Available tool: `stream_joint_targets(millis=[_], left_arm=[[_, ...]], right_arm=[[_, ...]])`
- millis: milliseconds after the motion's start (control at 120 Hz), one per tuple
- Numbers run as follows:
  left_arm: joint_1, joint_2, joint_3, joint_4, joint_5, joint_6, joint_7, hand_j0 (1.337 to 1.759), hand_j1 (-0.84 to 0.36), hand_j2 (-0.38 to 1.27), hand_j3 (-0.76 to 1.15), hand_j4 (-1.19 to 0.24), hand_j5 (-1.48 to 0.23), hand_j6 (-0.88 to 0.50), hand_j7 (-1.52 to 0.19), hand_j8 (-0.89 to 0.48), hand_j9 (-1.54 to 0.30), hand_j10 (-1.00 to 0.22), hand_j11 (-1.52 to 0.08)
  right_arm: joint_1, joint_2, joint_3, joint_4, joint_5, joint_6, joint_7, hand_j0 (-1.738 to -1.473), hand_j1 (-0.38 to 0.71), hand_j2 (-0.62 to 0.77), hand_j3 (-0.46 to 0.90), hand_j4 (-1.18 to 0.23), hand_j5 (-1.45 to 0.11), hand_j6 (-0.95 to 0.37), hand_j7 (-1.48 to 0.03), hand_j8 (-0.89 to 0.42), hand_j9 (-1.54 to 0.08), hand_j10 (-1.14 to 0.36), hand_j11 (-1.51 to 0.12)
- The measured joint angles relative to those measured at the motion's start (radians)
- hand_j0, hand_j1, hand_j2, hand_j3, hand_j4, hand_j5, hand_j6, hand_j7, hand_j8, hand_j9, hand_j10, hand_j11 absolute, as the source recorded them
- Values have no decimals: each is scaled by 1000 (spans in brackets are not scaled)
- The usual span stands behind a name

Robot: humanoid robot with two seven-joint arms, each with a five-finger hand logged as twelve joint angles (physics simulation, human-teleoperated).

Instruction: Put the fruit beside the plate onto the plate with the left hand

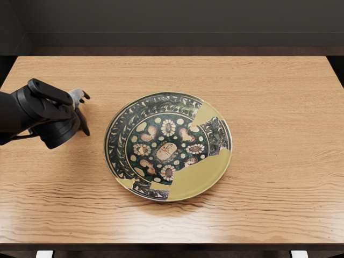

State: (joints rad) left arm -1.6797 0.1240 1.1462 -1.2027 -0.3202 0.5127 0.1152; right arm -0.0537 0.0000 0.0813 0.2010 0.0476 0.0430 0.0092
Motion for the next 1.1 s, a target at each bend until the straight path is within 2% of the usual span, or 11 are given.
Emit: stream_joint_targets(millis=[392,800,1100], left_arm=[[17,20,9,-14,-1,2,0,1658,86,44,0,-220,-285,-220,-285,-220,-285,-219,-285],[15,31,13,-24,-2,4,1,1658,-77,72,0,-356,-462,-356,-462,-356,-462,-356,-462],[15,31,13,-24,-2,4,2,1658,-134,81,0,-403,-523,-403,-523,-403,-523,-403,-523]], right_arm=[[0,0,0,0,0,0,0,-1658,-335,-2,0,-11,-15,-12,-15,-11,-15,-11,-15],[0,0,0,0,0,0,0,-1658,-335,-2,0,-12,-15,-12,-15,-12,-15,-11,-15],[0,0,0,0,0,0,0,-1658,-335,-2,0,-11,-15,-11,-15,-11,-15,-11,-15]])
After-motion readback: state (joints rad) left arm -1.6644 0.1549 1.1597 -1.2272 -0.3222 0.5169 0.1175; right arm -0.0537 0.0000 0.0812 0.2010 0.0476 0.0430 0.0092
